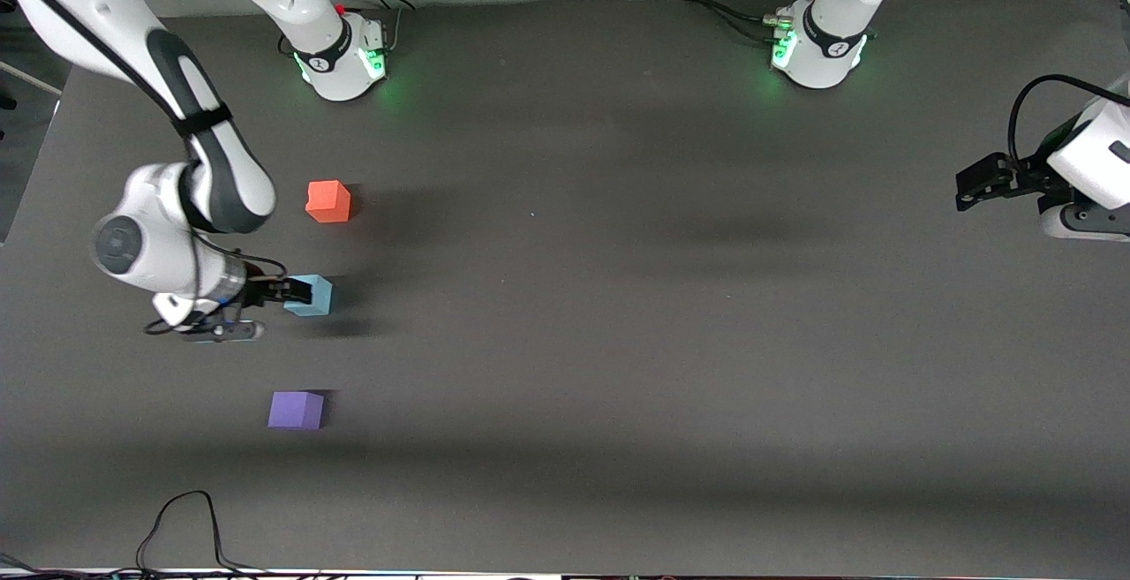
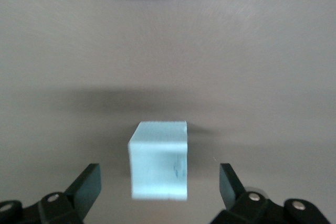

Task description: Place blue block between orange and purple blocks

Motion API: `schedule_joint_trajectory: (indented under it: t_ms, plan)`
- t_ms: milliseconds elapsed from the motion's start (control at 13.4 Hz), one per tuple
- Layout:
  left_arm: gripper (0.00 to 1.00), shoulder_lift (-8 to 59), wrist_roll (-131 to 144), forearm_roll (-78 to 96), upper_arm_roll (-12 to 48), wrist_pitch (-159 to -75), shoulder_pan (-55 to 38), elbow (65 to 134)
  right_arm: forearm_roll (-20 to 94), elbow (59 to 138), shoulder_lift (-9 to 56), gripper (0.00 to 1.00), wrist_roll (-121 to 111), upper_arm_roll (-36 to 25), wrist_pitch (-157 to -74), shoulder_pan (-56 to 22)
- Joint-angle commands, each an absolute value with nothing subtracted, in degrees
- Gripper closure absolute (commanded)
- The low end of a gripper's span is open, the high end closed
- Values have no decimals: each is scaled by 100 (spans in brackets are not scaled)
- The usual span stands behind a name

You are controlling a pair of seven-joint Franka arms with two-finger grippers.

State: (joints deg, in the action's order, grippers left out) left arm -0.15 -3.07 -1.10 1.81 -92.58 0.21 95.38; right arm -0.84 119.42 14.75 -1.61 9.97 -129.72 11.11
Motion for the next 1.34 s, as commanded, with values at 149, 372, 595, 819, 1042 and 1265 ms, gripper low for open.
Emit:
schedule_joint_trajectory:
  t_ms: [149,372,595,819,1042,1265]
  plan:
    - [0,-123,-264,-106,185,-9255,18,9571,78,11990,-788,0,-623,949,-11236,923]
    - [0,-132,-255,-97,185,-9264,9,9571,447,10762,-853,0,-765,836,-9735,914]
    - [0,-141,-229,-97,185,-9264,9,9571,457,10223,-923,0,-773,-327,-9141,-232]
    - [0,-141,-211,-97,193,-9255,9,9571,404,10178,-914,0,-660,-1142,-9132,-1142]
    - [0,-141,-193,-97,193,-9255,9,9580,404,10178,-826,0,-160,-1081,-9158,-1291]
    - [0,-141,-193,-88,193,-9264,9,9580,308,10178,-704,0,439,-1081,-9211,-1617]
